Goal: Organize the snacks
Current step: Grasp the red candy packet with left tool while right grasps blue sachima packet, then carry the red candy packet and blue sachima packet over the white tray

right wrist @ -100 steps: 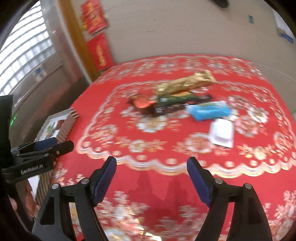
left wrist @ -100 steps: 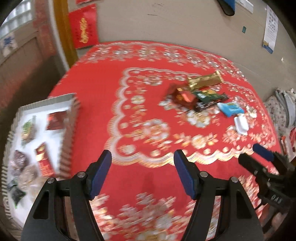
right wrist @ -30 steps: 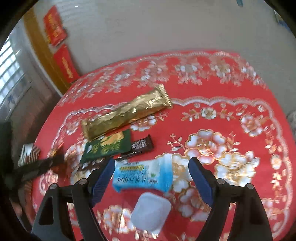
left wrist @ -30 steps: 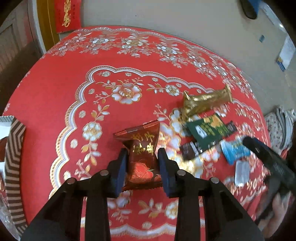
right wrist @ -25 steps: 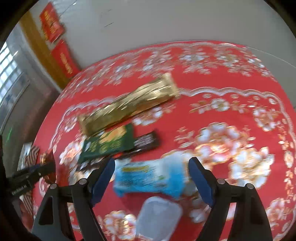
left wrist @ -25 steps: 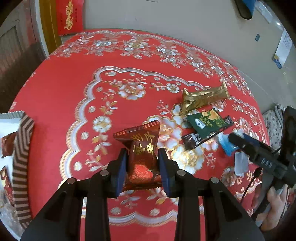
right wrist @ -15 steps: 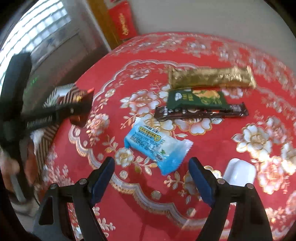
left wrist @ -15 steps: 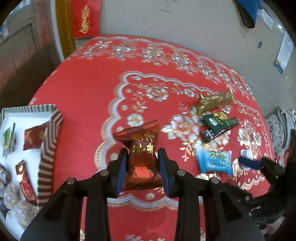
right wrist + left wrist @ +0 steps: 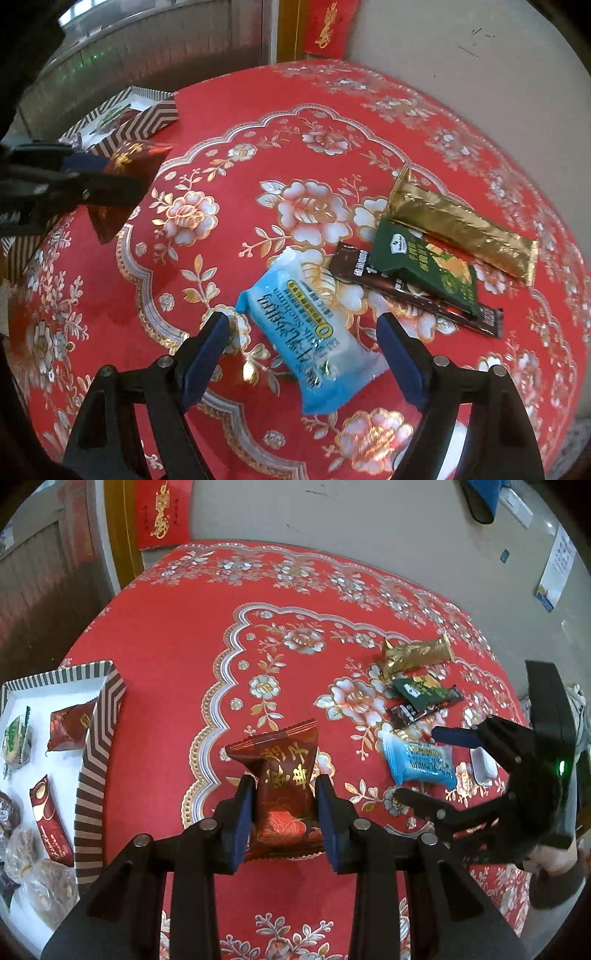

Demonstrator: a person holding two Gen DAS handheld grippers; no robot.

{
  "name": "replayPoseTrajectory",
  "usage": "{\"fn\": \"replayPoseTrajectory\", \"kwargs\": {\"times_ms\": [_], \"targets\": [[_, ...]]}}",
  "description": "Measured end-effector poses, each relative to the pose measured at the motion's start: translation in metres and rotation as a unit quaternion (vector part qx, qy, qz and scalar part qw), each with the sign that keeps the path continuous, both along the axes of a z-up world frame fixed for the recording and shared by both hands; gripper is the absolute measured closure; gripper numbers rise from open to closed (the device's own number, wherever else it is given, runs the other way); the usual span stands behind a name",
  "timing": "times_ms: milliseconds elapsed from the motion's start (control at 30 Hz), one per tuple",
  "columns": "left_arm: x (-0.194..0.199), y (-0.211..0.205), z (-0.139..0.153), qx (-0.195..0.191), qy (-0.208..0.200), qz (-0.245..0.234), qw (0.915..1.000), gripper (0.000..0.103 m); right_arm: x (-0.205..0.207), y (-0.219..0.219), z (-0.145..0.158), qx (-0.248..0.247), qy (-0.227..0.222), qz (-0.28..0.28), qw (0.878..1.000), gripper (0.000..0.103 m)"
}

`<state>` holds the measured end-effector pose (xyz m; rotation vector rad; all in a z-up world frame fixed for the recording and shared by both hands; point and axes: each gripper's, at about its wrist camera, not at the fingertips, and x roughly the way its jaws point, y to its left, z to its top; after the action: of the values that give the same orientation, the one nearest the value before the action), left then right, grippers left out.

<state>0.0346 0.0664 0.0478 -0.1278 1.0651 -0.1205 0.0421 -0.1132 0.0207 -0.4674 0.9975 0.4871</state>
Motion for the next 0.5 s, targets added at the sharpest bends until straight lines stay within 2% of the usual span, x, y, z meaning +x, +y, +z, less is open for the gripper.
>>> {"fn": "replayPoseTrajectory", "kwargs": {"times_ms": [67, 100, 133, 300, 500], "targets": [[0.000, 0.000, -0.003, -0.001, 0.004, -0.001, 1.0000, 0.072, 0.004, -0.007, 0.000, 0.030, 0.018, -0.012, 0.999, 0.041], [0.000, 0.001, -0.005, -0.001, 0.005, -0.001, 1.0000, 0.072, 0.001, -0.007, 0.000, 0.031, 0.012, -0.018, 0.999, 0.060], [0.000, 0.001, -0.006, -0.001, 0.006, -0.001, 1.0000, 0.072, -0.001, -0.008, 0.001, 0.034, 0.009, -0.025, 0.999, 0.070], [-0.006, -0.001, -0.008, -0.003, 0.005, -0.004, 1.0000, 0.072, -0.025, -0.005, 0.002, 0.049, 0.006, -0.069, 0.996, 0.072], [-0.020, -0.001, -0.004, 0.003, -0.007, -0.010, 0.9999, 0.072, -0.071, 0.005, 0.021, 0.093, -0.058, -0.126, 0.986, 0.072]]}}
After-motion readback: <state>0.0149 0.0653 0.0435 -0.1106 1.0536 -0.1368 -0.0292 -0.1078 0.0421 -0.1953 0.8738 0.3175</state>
